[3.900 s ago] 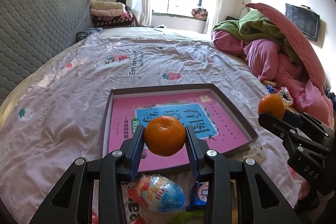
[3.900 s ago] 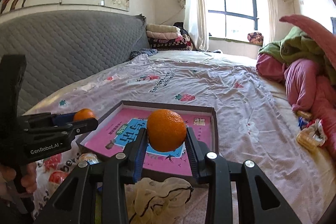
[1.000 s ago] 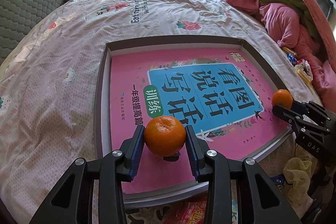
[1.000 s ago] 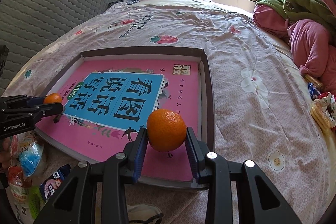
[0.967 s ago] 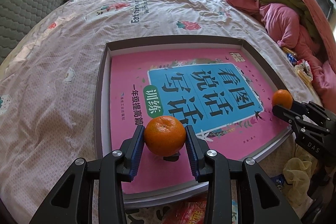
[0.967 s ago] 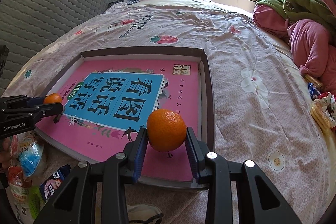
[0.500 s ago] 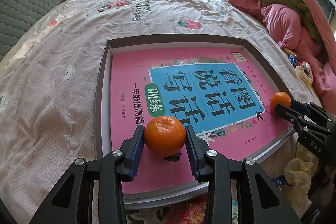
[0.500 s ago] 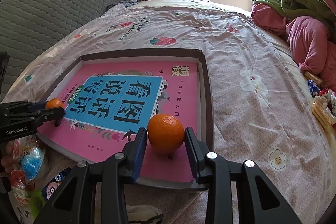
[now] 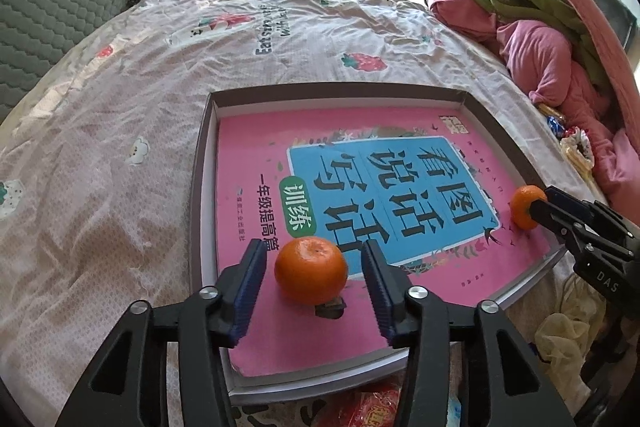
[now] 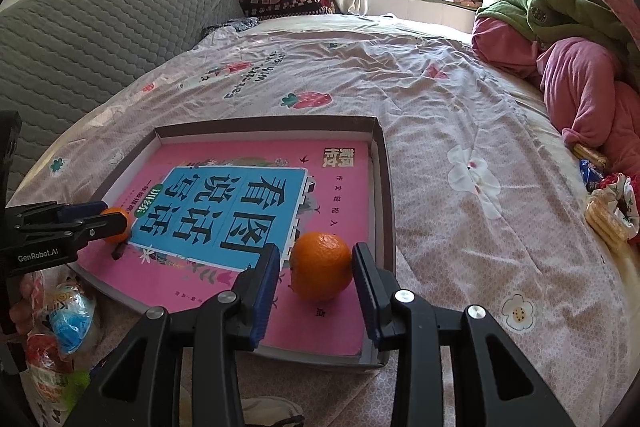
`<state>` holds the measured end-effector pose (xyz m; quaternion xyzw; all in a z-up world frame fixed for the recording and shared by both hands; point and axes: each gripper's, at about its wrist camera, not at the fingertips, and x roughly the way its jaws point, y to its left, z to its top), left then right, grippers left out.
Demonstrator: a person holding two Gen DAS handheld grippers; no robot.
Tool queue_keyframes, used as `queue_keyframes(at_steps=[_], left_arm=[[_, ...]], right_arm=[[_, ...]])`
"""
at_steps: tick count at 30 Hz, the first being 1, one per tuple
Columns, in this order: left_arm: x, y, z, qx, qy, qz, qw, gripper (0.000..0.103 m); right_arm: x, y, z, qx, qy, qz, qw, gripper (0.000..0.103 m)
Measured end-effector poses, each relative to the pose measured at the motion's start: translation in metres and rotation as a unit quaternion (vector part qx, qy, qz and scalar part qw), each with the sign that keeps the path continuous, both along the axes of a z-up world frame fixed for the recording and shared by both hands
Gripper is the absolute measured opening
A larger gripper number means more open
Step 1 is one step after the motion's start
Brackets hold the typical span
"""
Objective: Organize objects
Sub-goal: 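Lower the left tool's orange onto the pink book and open while the right tool releases its orange, then withdraw both open tools from the tray back toward the remaining objects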
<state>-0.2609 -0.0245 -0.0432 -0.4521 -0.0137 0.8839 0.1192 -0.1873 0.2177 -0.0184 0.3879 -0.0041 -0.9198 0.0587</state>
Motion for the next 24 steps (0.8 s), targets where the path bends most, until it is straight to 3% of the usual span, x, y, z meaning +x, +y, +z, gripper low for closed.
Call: queue_keyframes(at_steps=[16, 24], left_arm=[[0.004, -0.013, 0.028, 0.019, 0.023, 0.02, 0.9993, 0.061], [0.011, -0.01, 0.038, 0.003, 0.041, 0.018, 0.999, 0.062]], right_arm=[[0.006, 0.001, 0.012, 0.006, 0.032, -0.003, 0.999, 0.044], [0.012, 0.005, 0.022, 0.007, 0.064, -0.014, 0.998, 0.047]])
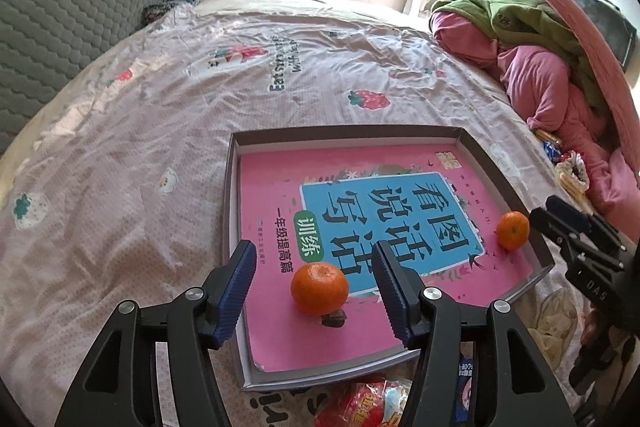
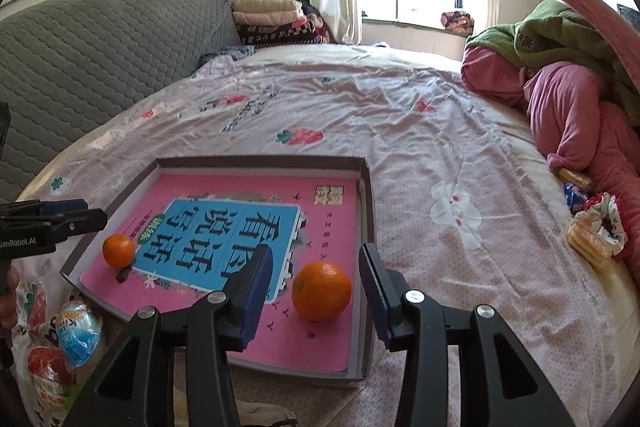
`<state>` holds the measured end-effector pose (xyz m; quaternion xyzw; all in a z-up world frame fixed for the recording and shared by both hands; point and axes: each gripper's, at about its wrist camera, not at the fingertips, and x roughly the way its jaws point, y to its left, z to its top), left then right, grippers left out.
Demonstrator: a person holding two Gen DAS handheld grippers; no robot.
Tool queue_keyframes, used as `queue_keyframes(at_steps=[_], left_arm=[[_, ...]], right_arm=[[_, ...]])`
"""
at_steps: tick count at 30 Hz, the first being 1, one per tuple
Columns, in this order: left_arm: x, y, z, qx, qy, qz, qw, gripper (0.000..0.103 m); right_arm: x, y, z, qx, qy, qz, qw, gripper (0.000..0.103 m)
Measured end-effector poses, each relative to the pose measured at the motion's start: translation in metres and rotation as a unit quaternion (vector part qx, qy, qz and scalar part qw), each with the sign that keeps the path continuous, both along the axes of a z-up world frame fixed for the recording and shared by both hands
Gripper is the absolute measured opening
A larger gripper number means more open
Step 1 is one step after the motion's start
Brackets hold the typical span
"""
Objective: Organize objects
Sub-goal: 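Withdraw both open tools from the tray back toward the remaining objects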
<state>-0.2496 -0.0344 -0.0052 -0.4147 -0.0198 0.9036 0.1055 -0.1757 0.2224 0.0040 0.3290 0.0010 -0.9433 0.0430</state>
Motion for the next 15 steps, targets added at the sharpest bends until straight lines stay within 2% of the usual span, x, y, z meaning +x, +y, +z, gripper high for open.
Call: queue_keyframes(at_steps=[3, 15], left_arm=[[0.003, 0.0, 0.003, -0.004, 0.007, 0.001, 1.0, 0.062], [0.016, 0.0, 0.01, -0.01, 0.027, 0.015, 0.9995, 0.062]], right_arm=[[0.002, 0.0, 0.003, -0.004, 0.009, 0.002, 1.0, 0.051], [0.009, -0.009, 0.009, -0.004, 0.024, 0.017, 1.0, 0.052]])
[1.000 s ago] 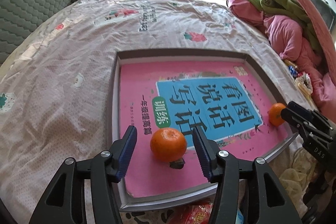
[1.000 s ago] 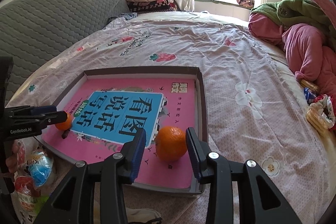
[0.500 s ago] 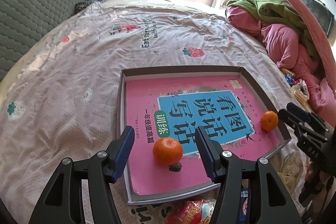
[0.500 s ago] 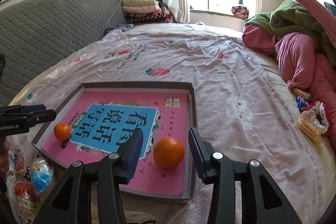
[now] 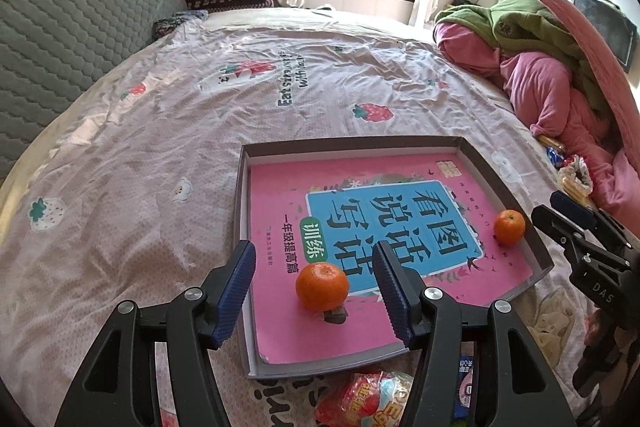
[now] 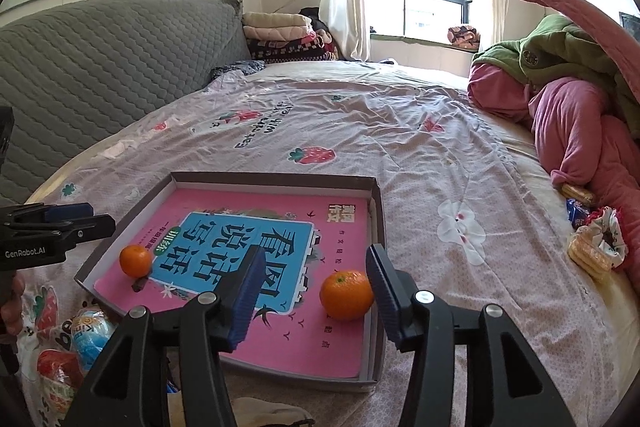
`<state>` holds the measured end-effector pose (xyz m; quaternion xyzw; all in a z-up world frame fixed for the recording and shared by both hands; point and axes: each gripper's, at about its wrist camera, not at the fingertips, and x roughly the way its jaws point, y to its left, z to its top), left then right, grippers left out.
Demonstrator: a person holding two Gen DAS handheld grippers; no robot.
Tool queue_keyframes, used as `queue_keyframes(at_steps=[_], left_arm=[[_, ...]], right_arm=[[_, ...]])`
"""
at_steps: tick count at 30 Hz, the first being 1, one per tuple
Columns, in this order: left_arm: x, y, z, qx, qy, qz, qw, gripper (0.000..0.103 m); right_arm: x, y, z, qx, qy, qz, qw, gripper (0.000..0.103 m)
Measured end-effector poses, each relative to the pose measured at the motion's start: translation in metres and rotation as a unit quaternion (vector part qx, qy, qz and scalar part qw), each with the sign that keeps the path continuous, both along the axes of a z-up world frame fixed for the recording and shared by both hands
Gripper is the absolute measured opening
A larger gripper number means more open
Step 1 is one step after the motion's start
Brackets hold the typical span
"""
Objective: Organize objects
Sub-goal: 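Withdraw both open tools from the tray back toward the remaining objects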
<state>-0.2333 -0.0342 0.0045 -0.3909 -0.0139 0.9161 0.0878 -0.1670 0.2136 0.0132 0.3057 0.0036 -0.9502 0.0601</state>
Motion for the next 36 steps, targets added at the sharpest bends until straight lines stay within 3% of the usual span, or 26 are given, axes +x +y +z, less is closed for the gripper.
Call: queue_keyframes(at_steps=[25, 36], left_arm=[[0.052, 0.008, 0.014, -0.012, 0.051, 0.026, 0.9983, 0.063], [0.079, -0.011, 0.01, 0.0, 0.054, 0.054, 0.9971, 0.063]], right_arm=[[0.017, -0.025, 0.008, 0.0, 0.009, 0.049, 0.999, 0.053], [0.031, -0.031, 0.014, -0.01, 0.021, 0.065, 0.998, 0.054]])
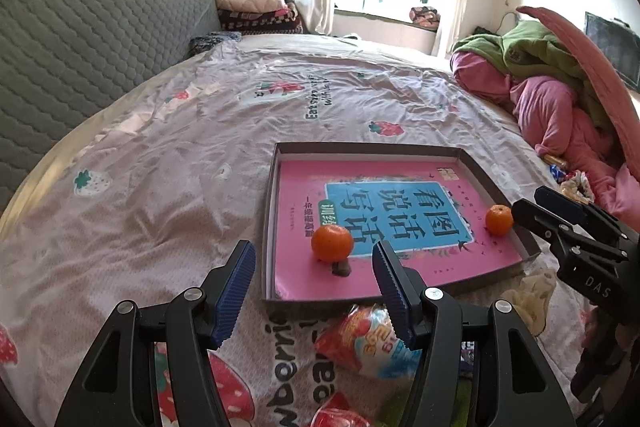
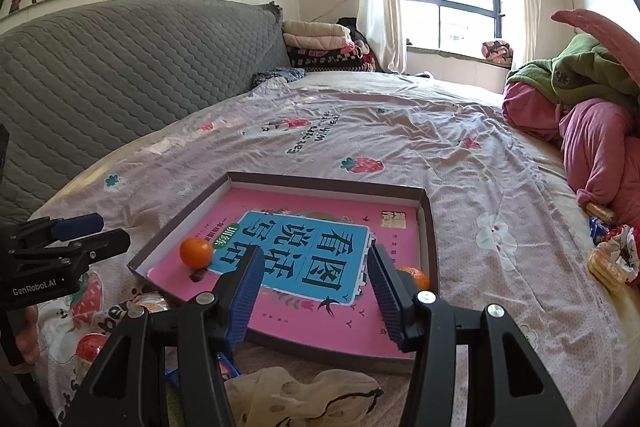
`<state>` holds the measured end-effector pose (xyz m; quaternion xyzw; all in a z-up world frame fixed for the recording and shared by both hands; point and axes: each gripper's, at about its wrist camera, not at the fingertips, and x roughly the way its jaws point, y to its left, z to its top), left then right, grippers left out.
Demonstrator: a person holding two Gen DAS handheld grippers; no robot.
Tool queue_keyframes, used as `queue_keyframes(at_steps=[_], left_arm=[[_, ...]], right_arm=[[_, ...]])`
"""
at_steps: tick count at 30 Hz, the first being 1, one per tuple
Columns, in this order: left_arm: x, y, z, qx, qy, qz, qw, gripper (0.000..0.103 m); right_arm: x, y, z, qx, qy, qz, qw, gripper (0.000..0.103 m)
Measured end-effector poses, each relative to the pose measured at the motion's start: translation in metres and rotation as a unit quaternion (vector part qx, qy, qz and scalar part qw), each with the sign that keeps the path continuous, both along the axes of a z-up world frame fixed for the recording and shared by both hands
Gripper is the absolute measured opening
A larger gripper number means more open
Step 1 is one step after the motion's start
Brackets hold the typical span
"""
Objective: Organize objects
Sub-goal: 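Withdraw both open tools from the tray back toward the remaining objects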
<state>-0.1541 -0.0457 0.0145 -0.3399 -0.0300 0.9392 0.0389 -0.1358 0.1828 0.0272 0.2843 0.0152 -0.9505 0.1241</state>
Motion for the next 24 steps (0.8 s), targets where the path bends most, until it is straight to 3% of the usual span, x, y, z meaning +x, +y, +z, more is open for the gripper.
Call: queue_keyframes(at_steps=[14, 18, 24], left_arm=[[0.028, 0.004, 0.001, -0.009, 0.011, -0.007, 0.9999, 0.063], [0.035, 0.006, 0.001, -0.003, 0.003, -0.006, 1.0, 0.063], [0.047, 0.006, 0.003, -0.003, -0.001, -0.002, 1.0, 0.063]], right_arm=[[0.025, 0.004, 0.005, -0.017, 0.011, -0.005, 1.0, 0.054], [0.034, 0.003, 0.008, -0.01, 0.02, -0.003, 1.0, 0.063], [0.048, 0.0, 0.014, 0.007, 0.035, 0.005, 0.999, 0.063]])
